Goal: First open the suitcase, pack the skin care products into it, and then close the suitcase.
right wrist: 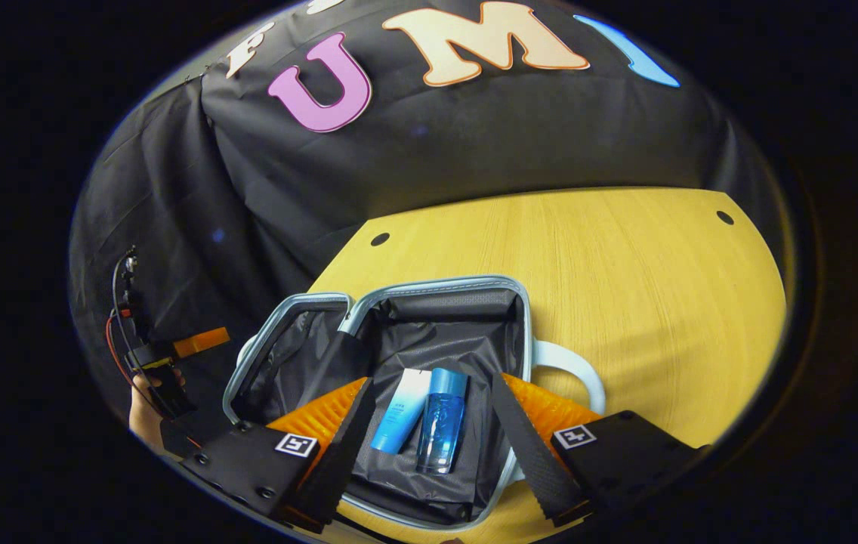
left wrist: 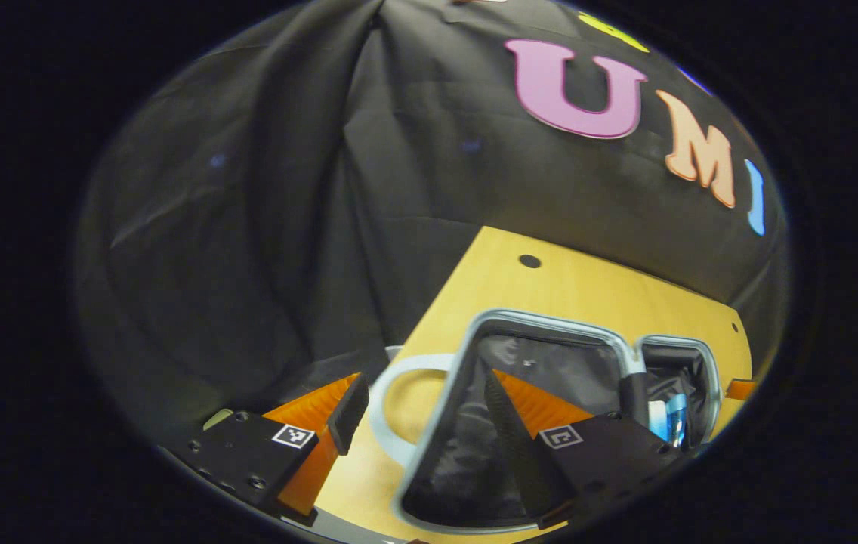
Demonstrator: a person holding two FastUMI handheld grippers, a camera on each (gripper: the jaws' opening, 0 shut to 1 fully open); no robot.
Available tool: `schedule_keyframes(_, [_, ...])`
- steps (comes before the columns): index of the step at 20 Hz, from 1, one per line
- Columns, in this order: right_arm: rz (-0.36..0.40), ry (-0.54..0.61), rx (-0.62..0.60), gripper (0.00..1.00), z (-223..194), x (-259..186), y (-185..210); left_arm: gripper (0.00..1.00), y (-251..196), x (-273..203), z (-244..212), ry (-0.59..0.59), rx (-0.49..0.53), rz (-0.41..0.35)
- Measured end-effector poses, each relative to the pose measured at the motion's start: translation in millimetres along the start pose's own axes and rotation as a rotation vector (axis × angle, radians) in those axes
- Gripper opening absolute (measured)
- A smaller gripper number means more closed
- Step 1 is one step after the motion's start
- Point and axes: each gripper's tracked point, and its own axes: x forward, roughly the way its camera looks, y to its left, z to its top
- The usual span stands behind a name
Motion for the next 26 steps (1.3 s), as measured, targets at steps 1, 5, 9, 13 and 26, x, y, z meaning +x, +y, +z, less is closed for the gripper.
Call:
schedule_keyframes(1, [-0.008,-0.010,-0.002,0.92,3,-4,-1,0.92,10,9,-5,0.023,-0.009,0.017])
schedule_keyframes(5, [-0.042,-0.045,-0.013,0.92,16,-17,-10,0.92,30,50,-33,0.143,-0.060,0.009])
schedule_keyframes(9, [-0.067,-0.072,-0.011,0.98,26,-24,-17,0.78,41,65,-65,0.270,-0.121,-0.057])
schedule_keyframes(13, [-0.086,-0.105,-0.045,0.92,33,-31,-22,0.22,28,67,-80,0.319,-0.177,-0.098])
schedule_keyframes(26, [0.060,-0.216,-0.139,0.98,65,-82,-24,0.00,-55,-78,74,-0.090,0.015,-0.144])
